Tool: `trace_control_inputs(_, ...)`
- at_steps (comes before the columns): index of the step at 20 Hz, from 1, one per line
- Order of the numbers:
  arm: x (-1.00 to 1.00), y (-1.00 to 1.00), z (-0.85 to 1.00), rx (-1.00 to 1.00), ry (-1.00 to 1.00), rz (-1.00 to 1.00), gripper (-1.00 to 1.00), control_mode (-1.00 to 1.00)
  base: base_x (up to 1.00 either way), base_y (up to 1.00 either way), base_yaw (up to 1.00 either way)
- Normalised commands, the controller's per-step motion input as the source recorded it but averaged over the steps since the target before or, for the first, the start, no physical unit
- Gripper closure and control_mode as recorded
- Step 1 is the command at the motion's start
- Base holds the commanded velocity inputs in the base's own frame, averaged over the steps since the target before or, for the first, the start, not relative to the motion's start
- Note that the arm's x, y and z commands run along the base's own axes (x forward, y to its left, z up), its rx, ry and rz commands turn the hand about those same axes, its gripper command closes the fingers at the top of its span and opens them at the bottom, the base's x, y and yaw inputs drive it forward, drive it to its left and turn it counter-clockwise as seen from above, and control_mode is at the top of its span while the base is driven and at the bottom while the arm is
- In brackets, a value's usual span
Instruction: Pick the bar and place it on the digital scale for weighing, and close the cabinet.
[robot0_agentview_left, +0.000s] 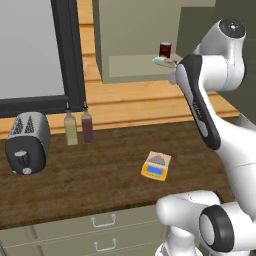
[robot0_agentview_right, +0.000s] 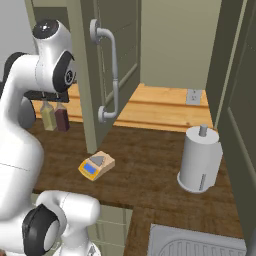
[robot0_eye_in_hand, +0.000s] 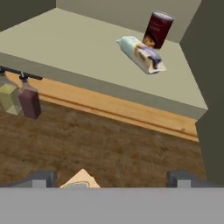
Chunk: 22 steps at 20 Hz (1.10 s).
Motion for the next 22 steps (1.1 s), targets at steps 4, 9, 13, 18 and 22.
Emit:
trace_control_inputs(4,0.54,0.00,0.03,0.01,0.00,0.11,-1.00,-1.00,0.00,0.00,0.00)
trace_control_inputs(9,0.43,0.00,0.05,0.00,-0.01,0.10,-1.00,-1.00,0.00,0.00,0.00)
trace_control_inputs(13,0.31,-0.05,0.05,0.00,-0.13,0.07,-1.00,-1.00,0.00,0.00,0.00)
trace_control_inputs(18,0.55,-0.01,0.00,0.00,-0.04,0.05,-1.00,-1.00,0.00,0.00,0.00)
trace_control_inputs(22,0.54,-0.08,0.00,0.00,0.00,0.04,-1.00,-1.00,0.00,0.00,0.00)
